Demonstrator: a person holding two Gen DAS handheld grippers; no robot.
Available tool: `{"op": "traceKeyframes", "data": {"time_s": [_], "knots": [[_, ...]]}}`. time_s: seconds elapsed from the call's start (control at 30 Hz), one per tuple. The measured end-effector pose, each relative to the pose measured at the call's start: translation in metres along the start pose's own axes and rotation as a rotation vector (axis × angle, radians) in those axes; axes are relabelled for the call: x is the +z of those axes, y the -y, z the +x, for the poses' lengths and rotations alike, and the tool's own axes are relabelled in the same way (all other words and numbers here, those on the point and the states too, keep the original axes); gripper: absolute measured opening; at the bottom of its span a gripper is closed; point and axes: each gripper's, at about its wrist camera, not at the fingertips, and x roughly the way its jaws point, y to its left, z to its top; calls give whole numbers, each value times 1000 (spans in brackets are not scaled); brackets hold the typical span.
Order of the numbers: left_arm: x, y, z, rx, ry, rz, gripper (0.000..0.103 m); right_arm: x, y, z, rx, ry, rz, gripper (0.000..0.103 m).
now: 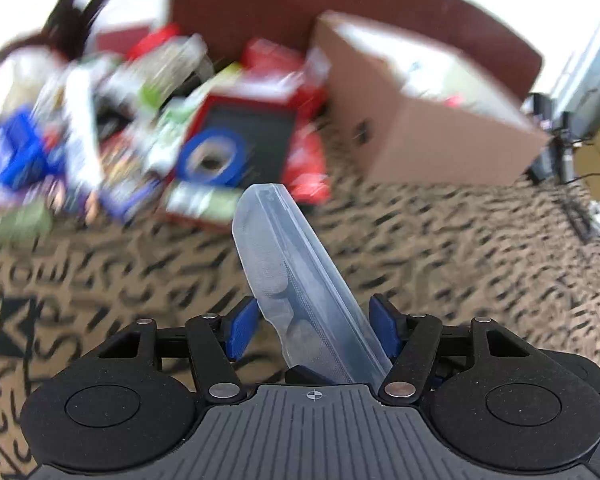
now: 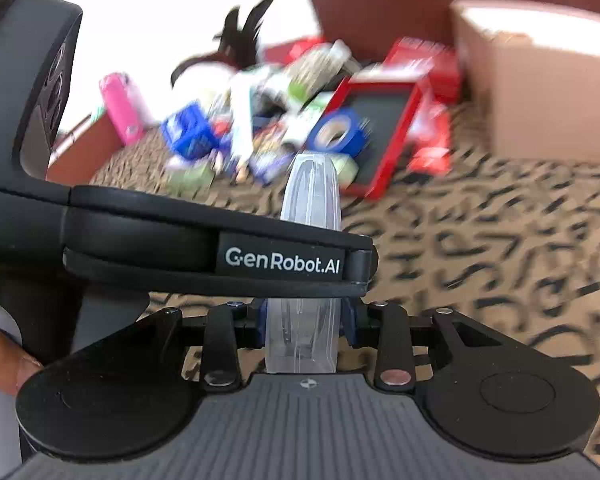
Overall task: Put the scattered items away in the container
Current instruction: 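Carry the clear case with the left gripper into the cardboard box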
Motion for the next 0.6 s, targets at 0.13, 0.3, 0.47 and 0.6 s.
{"op": "traceKeyframes", "data": {"time_s": [0.13,0.3,0.47,0.6], "knots": [[36,47,-13,-35,95,80,63,21,20,-42,-50,122,6,39],[97,100,-18,-98,179,150,63,64,51,-84,-114,248,-5,39],[168,137,-6,-196,239,155,63,122,85,-115,-219,341,-60,39],[213,166,23,-241,269,155,63,170,124,-123,-282,362,-81,39]]}}
